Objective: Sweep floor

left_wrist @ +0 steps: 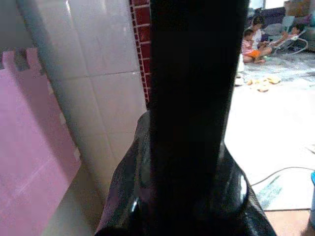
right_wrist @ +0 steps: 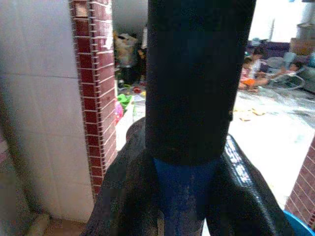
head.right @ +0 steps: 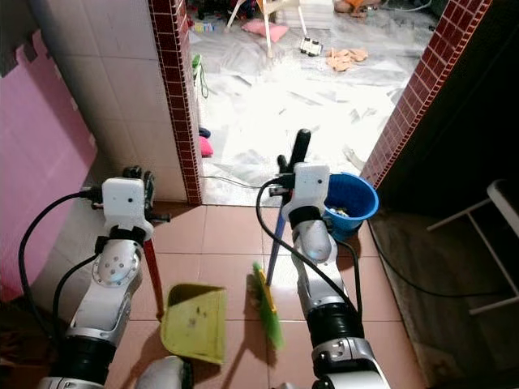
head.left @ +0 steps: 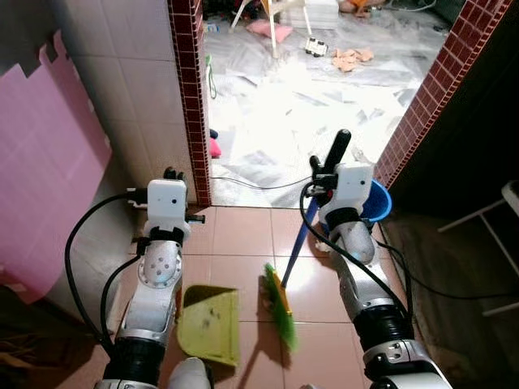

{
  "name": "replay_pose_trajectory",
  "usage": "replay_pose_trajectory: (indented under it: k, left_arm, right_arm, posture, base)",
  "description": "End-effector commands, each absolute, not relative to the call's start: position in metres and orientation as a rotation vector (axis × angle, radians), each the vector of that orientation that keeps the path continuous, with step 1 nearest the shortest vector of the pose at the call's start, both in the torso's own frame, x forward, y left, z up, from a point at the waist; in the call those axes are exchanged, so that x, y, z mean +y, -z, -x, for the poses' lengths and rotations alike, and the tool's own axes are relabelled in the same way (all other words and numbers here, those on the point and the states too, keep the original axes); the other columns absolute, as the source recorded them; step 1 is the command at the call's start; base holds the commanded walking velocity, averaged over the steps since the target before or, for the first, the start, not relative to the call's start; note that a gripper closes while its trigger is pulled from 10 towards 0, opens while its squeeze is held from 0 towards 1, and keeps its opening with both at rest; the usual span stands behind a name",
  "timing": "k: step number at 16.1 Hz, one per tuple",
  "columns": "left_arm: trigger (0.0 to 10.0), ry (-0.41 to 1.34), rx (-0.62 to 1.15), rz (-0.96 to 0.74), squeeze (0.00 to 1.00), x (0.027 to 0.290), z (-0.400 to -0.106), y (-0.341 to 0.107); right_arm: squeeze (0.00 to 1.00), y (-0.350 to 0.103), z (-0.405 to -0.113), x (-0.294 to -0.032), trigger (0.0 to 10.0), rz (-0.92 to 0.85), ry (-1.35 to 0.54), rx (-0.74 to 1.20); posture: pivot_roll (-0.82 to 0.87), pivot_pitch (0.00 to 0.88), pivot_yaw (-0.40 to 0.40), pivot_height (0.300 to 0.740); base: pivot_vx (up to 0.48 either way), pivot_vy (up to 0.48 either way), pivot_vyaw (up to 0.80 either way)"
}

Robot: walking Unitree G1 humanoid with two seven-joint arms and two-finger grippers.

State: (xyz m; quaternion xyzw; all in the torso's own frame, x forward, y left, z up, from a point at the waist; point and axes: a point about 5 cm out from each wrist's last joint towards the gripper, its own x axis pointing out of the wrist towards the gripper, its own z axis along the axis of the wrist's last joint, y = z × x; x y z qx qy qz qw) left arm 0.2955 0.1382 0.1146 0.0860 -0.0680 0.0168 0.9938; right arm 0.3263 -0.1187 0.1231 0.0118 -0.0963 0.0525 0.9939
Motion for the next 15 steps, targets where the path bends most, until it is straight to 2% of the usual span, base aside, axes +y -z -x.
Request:
replay_pose_trajectory:
  k: [1, 5, 11, 15]
  left_arm:
    - [10.0, 0.013, -0.197, -0.183, 0.00, 0.132, -0.302, -0.127]
    - [10.0, 0.073, -0.171, -0.173, 0.00, 0.121, -0.307, -0.121]
    - [10.0, 0.149, -0.137, -0.152, 0.00, 0.108, -0.304, -0.101]
    - [10.0, 0.275, -0.124, -0.132, 0.00, 0.084, -0.308, -0.100]
  right_arm:
    - [0.00, -0.134, -0.329, -0.125, 10.0, -0.015, -0.076, -0.249]
    - [0.00, -0.124, -0.323, -0.138, 10.0, 0.004, -0.020, -0.236]
    - [0.00, -0.117, -0.312, -0.149, 10.0, 0.035, 0.006, -0.230]
    - [0.00, -0.115, -0.306, -0.165, 10.0, 0.057, 0.064, -0.232]
  posture:
    - [0.00, 0.000, 0.011, 0.740]
    - [-0.03, 0.000, 0.056, 0.740]
    - [-0.06, 0.000, 0.067, 0.740]
    - [-0.11, 0.000, 0.103, 0.740]
  base:
    - [0.000, 0.000, 0.00]
    - [0.000, 0.000, 0.00]
    - [0.000, 0.000, 0.00]
    - [0.000, 0.000, 0.00]
